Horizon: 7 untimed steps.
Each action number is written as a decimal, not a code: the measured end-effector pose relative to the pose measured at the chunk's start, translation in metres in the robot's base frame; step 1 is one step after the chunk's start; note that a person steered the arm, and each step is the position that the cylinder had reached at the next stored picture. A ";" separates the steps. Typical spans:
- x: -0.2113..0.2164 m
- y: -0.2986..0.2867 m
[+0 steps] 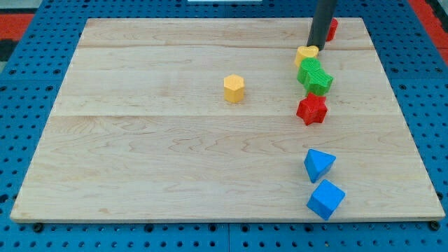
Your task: Place the yellow heart diagonally to the top right of the yellow hexagon
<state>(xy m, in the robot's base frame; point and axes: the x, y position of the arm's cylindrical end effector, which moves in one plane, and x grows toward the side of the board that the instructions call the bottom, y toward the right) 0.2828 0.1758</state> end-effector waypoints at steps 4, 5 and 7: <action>0.048 -0.068; 0.029 -0.068; 0.005 -0.068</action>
<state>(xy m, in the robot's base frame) 0.2876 0.1080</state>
